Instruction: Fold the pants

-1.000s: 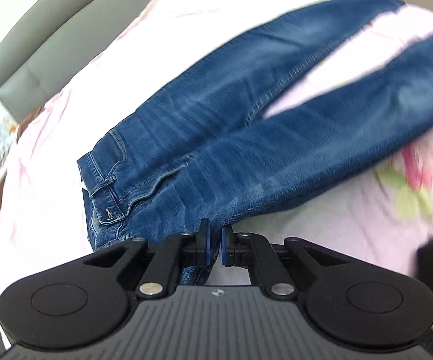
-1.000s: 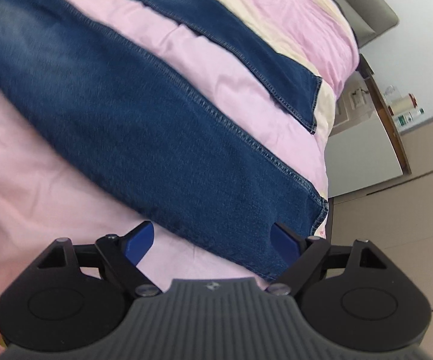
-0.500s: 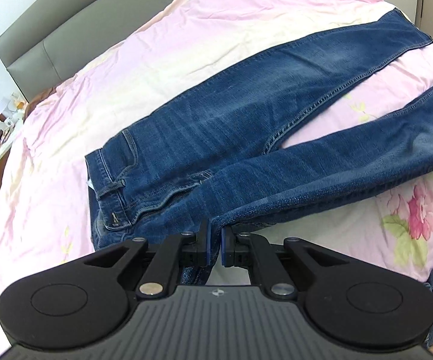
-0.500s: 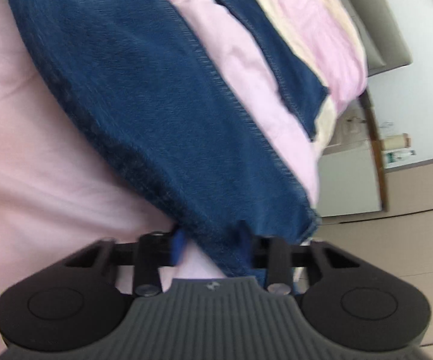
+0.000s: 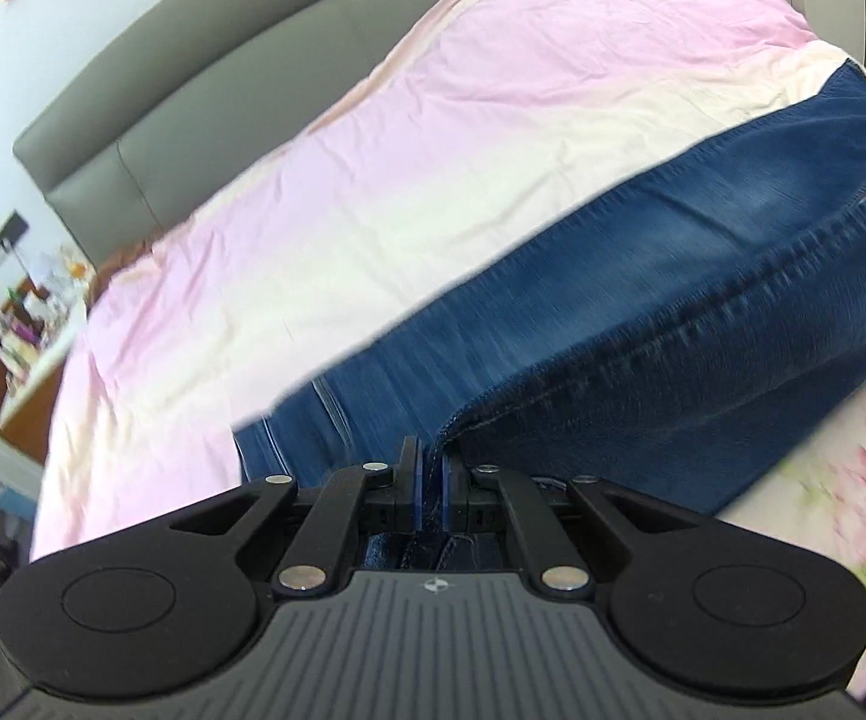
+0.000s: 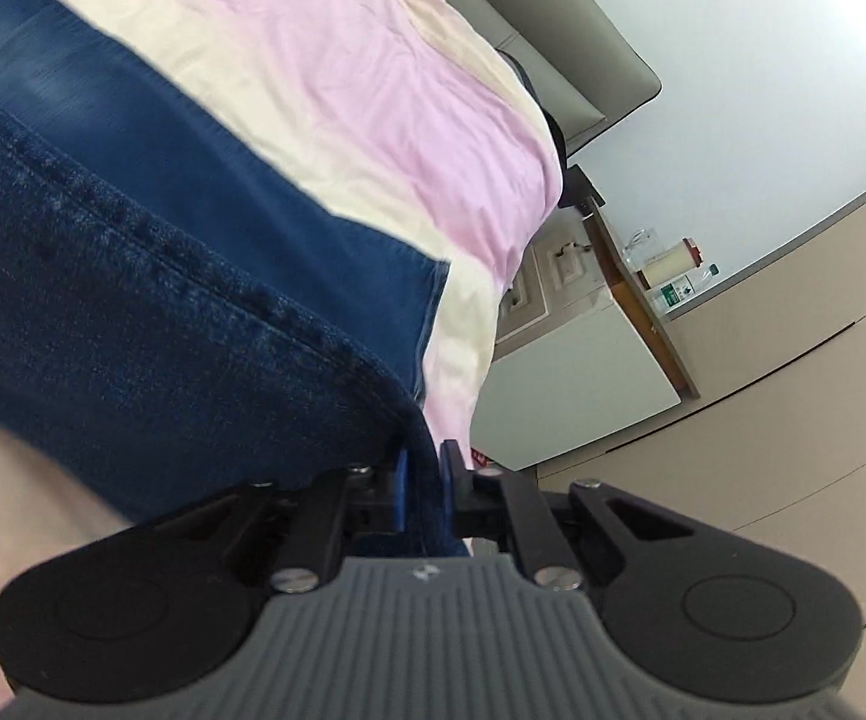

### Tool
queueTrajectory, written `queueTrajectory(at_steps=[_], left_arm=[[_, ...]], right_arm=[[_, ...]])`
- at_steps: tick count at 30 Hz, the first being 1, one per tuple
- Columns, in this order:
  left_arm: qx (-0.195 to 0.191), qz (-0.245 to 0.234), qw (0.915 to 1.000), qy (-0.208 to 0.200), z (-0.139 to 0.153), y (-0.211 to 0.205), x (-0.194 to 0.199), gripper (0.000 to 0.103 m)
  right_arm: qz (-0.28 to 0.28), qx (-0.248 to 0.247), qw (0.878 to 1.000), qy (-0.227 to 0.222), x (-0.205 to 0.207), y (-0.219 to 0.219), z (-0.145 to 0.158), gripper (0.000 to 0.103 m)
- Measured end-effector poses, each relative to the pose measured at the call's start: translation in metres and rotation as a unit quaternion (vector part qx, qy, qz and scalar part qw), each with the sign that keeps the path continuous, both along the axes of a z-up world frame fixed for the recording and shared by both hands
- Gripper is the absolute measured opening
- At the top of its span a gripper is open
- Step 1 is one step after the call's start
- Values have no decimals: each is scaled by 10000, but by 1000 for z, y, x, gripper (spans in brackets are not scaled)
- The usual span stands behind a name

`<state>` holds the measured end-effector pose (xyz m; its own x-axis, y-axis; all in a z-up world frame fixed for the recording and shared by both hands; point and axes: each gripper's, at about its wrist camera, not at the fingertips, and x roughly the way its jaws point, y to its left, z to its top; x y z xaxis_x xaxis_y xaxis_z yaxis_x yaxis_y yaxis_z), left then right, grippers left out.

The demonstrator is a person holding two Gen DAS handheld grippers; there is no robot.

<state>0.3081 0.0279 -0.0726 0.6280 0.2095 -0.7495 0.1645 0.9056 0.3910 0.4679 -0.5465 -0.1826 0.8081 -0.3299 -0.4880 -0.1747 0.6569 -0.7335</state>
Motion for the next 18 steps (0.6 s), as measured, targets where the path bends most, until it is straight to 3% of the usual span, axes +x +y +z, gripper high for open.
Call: queueTrajectory(at_steps=[5, 10, 18], left_arm=[[95, 15, 9999, 128, -11, 12, 73, 6], [300, 42, 9992, 262, -47, 18, 137, 6], [150, 241, 9965, 785, -107, 36, 181, 6]], right_arm=[[-15, -256, 9997, 30, 74, 24, 7, 0], [-107, -552, 9983, 156, 149, 49, -9, 0], [-76, -819, 9946, 638, 228, 81, -59, 0]])
